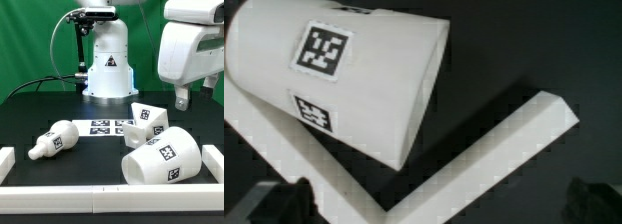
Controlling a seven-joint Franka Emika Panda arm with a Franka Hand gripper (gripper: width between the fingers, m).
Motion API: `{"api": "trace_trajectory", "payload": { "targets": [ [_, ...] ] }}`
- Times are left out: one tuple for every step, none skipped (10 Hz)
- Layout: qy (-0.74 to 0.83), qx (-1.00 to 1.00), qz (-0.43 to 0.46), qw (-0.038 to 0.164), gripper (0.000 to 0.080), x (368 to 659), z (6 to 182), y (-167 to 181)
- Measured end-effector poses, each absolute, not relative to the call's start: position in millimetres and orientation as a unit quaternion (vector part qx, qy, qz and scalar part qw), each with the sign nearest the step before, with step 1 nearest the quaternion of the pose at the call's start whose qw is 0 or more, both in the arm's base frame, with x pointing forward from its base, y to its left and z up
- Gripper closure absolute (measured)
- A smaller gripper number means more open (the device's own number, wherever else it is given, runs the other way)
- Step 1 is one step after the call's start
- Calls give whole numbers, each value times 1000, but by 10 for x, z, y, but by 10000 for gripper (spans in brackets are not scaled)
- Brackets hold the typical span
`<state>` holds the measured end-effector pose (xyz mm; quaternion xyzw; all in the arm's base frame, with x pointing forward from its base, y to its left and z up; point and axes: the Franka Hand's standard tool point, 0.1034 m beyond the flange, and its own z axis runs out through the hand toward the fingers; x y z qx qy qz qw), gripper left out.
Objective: Assemble lamp
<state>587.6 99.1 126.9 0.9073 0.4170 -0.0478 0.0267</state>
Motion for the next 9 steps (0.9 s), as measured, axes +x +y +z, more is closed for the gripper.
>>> {"api": "trace_trajectory", "payload": {
  "targets": [
    [417,907,-48,27,100,5876,1268,992],
    [417,907,-48,27,100,5876,1268,992],
    [416,908,-48,26,100,5874,1267,993],
    [416,908,-48,26,100,5872,1264,993],
    [416,908,-48,26,100,5872,1264,991],
    [408,911,-48,23,100,5880,1266,957],
    [374,926,-45,17,100,5925,1281,791],
    [342,939,-43,15,100,5973,1283,634],
    [265,963,-40,6,100,6008,1273,523]
  ]
}}
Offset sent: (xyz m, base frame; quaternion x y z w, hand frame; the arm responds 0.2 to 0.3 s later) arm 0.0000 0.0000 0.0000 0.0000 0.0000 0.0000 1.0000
